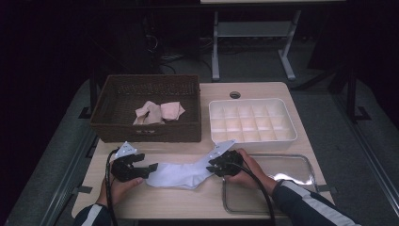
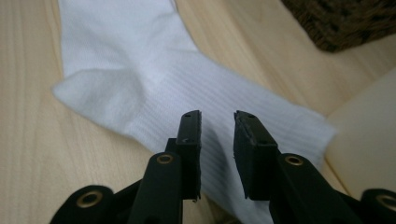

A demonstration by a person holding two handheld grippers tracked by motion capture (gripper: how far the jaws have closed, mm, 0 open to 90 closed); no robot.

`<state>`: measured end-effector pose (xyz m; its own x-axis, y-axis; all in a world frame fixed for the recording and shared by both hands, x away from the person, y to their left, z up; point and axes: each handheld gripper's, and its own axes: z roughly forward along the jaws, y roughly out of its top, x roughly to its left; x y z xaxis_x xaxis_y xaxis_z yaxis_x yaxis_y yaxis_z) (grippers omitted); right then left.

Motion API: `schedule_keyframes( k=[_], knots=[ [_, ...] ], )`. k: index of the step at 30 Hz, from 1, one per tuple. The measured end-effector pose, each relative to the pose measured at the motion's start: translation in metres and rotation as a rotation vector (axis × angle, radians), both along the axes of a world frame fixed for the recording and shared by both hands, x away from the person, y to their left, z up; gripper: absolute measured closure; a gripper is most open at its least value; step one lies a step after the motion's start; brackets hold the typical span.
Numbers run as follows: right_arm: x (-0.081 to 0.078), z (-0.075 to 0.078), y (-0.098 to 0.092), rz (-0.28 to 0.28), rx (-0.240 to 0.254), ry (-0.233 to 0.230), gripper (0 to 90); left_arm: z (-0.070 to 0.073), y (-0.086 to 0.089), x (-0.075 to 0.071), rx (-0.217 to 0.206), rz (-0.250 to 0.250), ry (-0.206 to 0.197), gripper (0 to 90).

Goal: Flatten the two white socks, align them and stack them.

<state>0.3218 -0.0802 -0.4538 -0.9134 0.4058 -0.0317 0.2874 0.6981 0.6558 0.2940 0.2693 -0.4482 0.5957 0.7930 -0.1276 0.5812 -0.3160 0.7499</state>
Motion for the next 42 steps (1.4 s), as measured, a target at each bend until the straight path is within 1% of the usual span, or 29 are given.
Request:
schedule_keyframes(
  k=[2,4,5,7,8,9,10,11,12,13,14,17,19,20,21,22,24,26,29,30,32,34,35,36,37,38,39,41,42],
  knots=[
    [0.000,0.002,-0.001,-0.001,0.009,-0.005,72.3,-0.003,-0.003,0.000,0.009,-0.004,0.020,25.9],
    [-0.001,0.008,0.000,-0.017,0.050,-0.011,75.6,-0.005,-0.005,0.000,0.026,-0.019,0.033,25.5],
    [-0.003,0.012,0.004,-0.004,0.077,-0.019,79.6,-0.007,-0.007,-0.001,0.038,-0.039,0.047,24.4],
    [-0.005,0.013,0.007,0.007,0.078,-0.027,81.1,-0.008,-0.010,-0.002,0.084,-0.046,0.040,24.4],
    [-0.009,0.013,0.015,0.039,0.072,-0.040,84.0,-0.008,-0.010,-0.004,0.084,-0.053,0.043,24.3],
    [-0.009,0.013,0.015,0.039,0.072,-0.040,84.0,-0.006,-0.010,-0.006,0.068,-0.050,0.042,24.3],
    [-0.013,0.012,0.025,0.079,0.058,-0.052,85.8,-0.004,-0.009,-0.008,0.056,-0.048,0.041,23.7],
    [-0.014,0.011,0.029,0.087,0.059,-0.053,86.5,-0.004,-0.009,-0.010,0.060,-0.053,0.038,23.5],
    [-0.014,0.011,0.032,0.094,0.055,-0.056,86.6,-0.005,-0.010,-0.012,0.096,-0.053,0.023,23.5],
    [-0.014,0.009,0.035,0.105,0.060,-0.058,86.6,-0.005,-0.010,-0.012,0.096,-0.053,0.023,23.5],
    [-0.015,0.008,0.037,0.105,0.056,-0.057,86.6,-0.009,-0.012,-0.012,0.101,-0.060,0.041,23.5],
    [-0.013,0.006,0.041,0.107,0.057,-0.052,86.2,-0.011,-0.014,-0.010,0.106,-0.067,0.046,23.5],
    [-0.012,0.003,0.045,0.098,0.064,-0.014,85.3,-0.014,-0.018,-0.008,0.154,-0.068,0.047,23.5],
    [-0.010,-0.005,0.047,0.127,0.045,-0.018,84.1,-0.017,-0.018,-0.007,0.161,-0.073,0.042,21.9],
    [-0.010,-0.005,0.047,0.127,0.045,-0.018,84.1,-0.017,-0.018,-0.007,0.161,-0.073,0.042,22.0],
    [-0.012,-0.008,0.049,0.128,0.025,-0.012,82.6,-0.016,-0.017,-0.007,0.169,-0.068,0.041,22.0],
    [-0.012,-0.008,0.049,0.132,0.026,-0.013,82.4,-0.017,-0.017,-0.006,0.168,-0.057,0.041,22.0],
    [-0.012,-0.010,0.049,0.152,0.016,-0.036,82.1,-0.016,-0.015,-0.005,0.178,-0.042,0.045,22.7],
    [-0.015,-0.011,0.048,0.150,0.020,-0.046,82.4,-0.014,-0.013,-0.005,0.184,-0.032,0.053,31.4],
    [-0.017,-0.011,0.048,0.154,0.014,-0.064,83.7,-0.012,-0.011,-0.005,0.178,-0.050,0.056,37.1],
    [-0.018,-0.011,0.049,0.154,0.002,-0.075,84.4,-0.013,-0.010,-0.005,0.172,-0.046,0.054,39.7],
    [-0.019,-0.010,0.049,0.149,-0.001,-0.067,84.4,-0.012,-0.009,-0.004,0.163,-0.049,0.059,42.2],
    [-0.018,-0.010,0.050,0.141,0.000,-0.048,84.4,-0.011,-0.009,-0.004,0.154,-0.052,0.071,48.9],
    [-0.014,-0.011,0.048,0.155,0.014,-0.036,84.4,-0.011,-0.009,-0.003,0.152,-0.054,0.073,54.6],
    [-0.013,-0.011,0.047,0.159,0.019,-0.039,84.4,-0.011,-0.009,-0.003,0.136,-0.065,0.078,57.9],
    [-0.013,-0.011,0.047,0.159,0.019,-0.039,84.4,-0.011,-0.009,-0.003,0.136,-0.065,0.078,60.6],
    [-0.012,-0.011,0.047,0.160,0.023,-0.036,84.4,-0.010,-0.009,-0.003,0.132,-0.072,0.086,60.6],
    [-0.013,-0.011,0.048,0.160,0.012,-0.039,84.4,-0.010,-0.009,-0.003,0.124,-0.078,0.095,71.1],
    [-0.013,-0.011,0.048,0.160,0.011,-0.042,84.4,-0.010,-0.009,-0.003,0.116,-0.090,0.104,71.1]
  ],
)
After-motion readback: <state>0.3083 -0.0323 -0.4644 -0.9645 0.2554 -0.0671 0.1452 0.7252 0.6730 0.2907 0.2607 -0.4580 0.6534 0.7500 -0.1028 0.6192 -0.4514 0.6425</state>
